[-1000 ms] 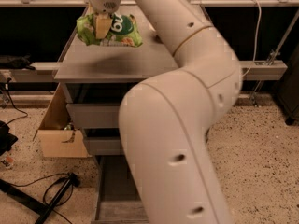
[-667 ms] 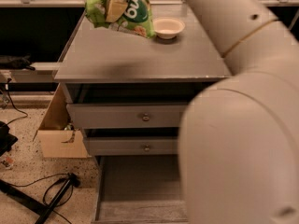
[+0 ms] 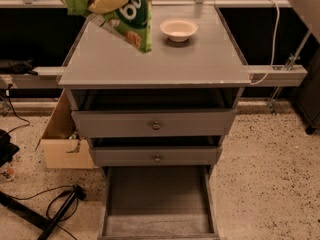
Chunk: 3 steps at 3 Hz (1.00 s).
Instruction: Place green rice chip bag into bottom drawer
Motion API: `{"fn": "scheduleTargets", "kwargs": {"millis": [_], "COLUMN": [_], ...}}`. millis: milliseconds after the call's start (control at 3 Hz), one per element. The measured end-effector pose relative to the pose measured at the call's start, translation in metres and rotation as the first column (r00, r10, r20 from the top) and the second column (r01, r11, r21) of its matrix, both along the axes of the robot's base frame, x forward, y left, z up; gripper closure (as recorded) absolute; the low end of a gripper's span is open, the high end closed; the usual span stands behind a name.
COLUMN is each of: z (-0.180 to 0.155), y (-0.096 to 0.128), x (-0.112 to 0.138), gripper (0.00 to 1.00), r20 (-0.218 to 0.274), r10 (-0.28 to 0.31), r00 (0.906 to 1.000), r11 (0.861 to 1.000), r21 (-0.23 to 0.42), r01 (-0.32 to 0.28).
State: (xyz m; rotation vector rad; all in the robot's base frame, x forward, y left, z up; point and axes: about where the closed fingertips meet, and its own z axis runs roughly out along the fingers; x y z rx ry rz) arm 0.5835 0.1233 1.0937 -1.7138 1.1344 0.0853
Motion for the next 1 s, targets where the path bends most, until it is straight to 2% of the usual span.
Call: {"fn": "scheduleTargets", "kwargs": {"millis": [333, 667, 1000], "z": [-0.049, -0.234, -0.389], "y": [0.01, -0.052, -0.064], "x": [-0.039, -0.03, -0.047], "gripper": [1.0, 1.0, 1.0], "r20": [-0.076, -0.351, -0.544], "r10": [0.065, -0.025, -0.068], "r00": [0.995, 0.9359, 0.8364], "r11": [0.995, 0.998, 0.998], "r21": [0.084, 0.048, -0.045], "r01": [-0.059, 0.044, 0.052]}}
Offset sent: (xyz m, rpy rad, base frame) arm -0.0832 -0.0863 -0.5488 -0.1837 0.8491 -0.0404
